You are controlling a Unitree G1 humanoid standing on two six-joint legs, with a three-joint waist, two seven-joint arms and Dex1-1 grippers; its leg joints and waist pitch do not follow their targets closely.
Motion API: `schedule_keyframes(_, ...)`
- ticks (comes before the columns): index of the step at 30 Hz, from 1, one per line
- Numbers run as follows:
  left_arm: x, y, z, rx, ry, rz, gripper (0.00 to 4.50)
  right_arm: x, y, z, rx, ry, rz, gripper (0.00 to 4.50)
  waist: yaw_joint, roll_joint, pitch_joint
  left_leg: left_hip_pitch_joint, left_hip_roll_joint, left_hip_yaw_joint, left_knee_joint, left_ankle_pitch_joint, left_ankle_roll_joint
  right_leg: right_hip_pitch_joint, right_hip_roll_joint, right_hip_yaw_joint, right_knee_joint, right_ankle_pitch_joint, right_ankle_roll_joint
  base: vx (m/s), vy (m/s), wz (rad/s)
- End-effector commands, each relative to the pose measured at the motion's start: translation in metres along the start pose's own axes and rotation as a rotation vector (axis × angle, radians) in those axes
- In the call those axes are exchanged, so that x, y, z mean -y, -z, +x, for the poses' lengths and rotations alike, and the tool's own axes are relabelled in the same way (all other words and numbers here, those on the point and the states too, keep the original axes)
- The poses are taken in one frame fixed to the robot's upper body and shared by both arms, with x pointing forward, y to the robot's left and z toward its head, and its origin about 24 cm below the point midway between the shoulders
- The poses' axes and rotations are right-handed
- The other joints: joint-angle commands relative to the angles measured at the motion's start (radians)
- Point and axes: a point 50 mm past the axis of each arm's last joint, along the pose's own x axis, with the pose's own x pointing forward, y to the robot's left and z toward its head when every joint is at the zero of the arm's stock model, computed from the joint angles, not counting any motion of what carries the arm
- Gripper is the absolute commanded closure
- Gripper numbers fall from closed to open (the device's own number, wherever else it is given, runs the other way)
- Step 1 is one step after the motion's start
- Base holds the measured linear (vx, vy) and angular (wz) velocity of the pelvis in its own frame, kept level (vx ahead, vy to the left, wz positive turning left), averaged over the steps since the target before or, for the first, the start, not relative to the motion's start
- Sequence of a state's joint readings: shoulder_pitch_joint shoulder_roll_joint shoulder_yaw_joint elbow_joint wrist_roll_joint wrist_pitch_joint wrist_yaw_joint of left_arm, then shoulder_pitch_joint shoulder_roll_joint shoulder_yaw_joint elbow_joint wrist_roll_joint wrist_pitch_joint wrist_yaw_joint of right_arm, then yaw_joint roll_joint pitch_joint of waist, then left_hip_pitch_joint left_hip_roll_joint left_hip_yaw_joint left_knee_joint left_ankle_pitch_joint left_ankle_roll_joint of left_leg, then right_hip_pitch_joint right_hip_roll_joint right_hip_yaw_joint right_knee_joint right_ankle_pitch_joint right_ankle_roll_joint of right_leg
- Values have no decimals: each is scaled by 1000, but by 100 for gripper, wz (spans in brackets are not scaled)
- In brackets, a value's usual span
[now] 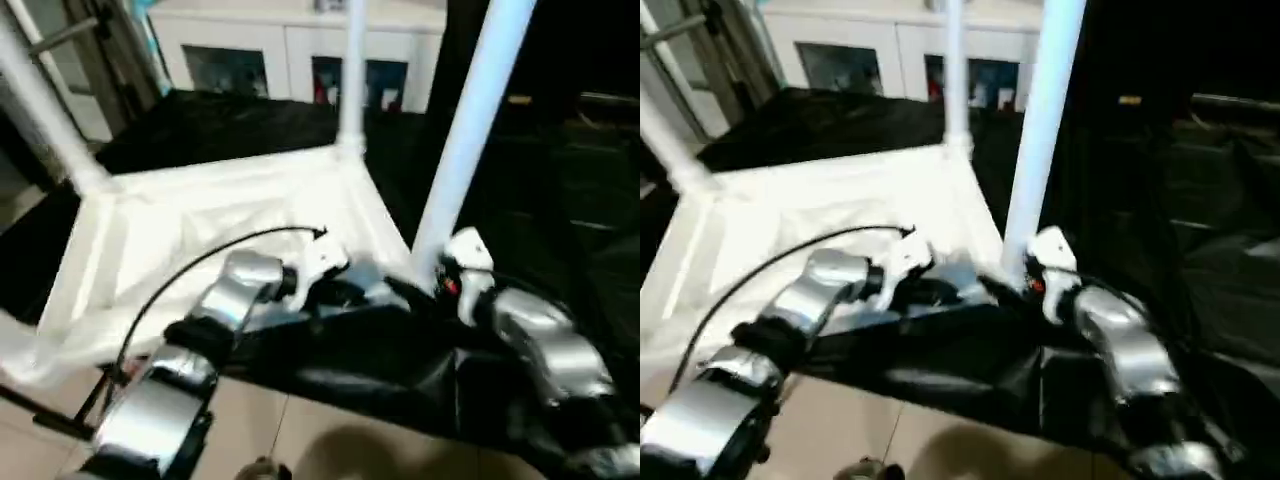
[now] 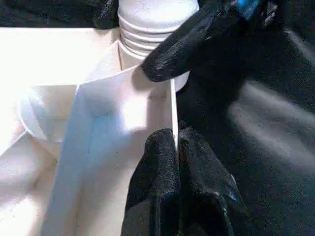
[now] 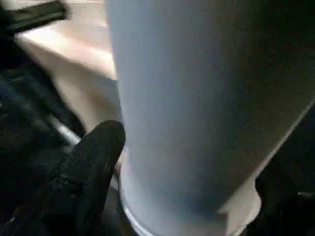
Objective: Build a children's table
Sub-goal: Rotate leg to tighten
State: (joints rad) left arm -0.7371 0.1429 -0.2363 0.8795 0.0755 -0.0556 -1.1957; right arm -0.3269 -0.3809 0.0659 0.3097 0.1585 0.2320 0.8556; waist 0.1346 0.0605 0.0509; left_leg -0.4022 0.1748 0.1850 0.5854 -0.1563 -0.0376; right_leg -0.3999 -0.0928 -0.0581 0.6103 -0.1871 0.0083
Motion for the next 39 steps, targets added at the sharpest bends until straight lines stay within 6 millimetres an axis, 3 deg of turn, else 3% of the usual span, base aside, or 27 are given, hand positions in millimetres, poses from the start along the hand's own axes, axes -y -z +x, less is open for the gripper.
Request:
schedule_keyframes(1,10,-22,10,113,122,88,450,-18,-3,5,-6,-156,-11,86,1,-18,-64,26,61,-21,-70,-282,76,42,-68,38,-85,-252,-235,0,0,0)
schedule_keyframes(7,12,-16,0,103,157,87,450,-22,1,-7,-52,-249,-9,123,11,-17,-65,26,61,-22,-70,-278,63,39,-69,40,-85,-257,-225,0,0,0)
schedule_keyframes(16,13,-15,3,96,133,81,450,-26,2,-2,-28,-234,36,172,14,-19,-67,25,61,-22,-70,-262,61,37,-70,39,-81,-240,-226,0,0,0)
schedule_keyframes(19,5,-14,8,59,20,61,450,-16,5,9,-34,-60,44,173,6,-24,-65,26,57,-24,-73,-279,44,35,-71,38,-86,-285,-214,0,0,0)
schedule_keyframes(20,-2,-15,12,44,-68,34,450,-6,10,18,-46,104,82,173,0,-20,-62,29,54,-24,-74,-302,27,29,-71,38,-92,-333,-206,0,0,0)
schedule_keyframes(24,-12,-24,24,43,-211,-20,450,1,19,36,-55,337,228,174,-17,-21,-62,36,51,-29,-78,-343,-11,27,-73,37,-98,-397,-185,0,0,0)
schedule_keyframes(29,-17,-39,38,71,-289,-43,450,-7,16,56,-65,400,234,174,-23,-22,-68,28,48,-24,-74,-276,15,35,-68,38,-90,-260,-194,0,0,0)
schedule_keyframes(32,-14,-48,47,93,-283,-27,450,-18,8,71,-19,337,241,174,-22,-24,-69,25,46,-22,-70,-250,36,40,-68,36,-87,-220,-204,0,0,0)
schedule_keyframes(35,-13,-49,49,104,-259,-13,450,-18,3,71,17,300,258,104,-21,-23,-68,24,48,-22,-70,-248,56,41,-67,36,-87,-214,-210,0,0,0)
schedule_keyframes(39,-10,-46,44,114,-208,14,450,-15,1,63,21,260,165,83,-20,-25,-68,24,50,-23,-72,-258,52,43,-69,37,-88,-236,-205,0,0,0)
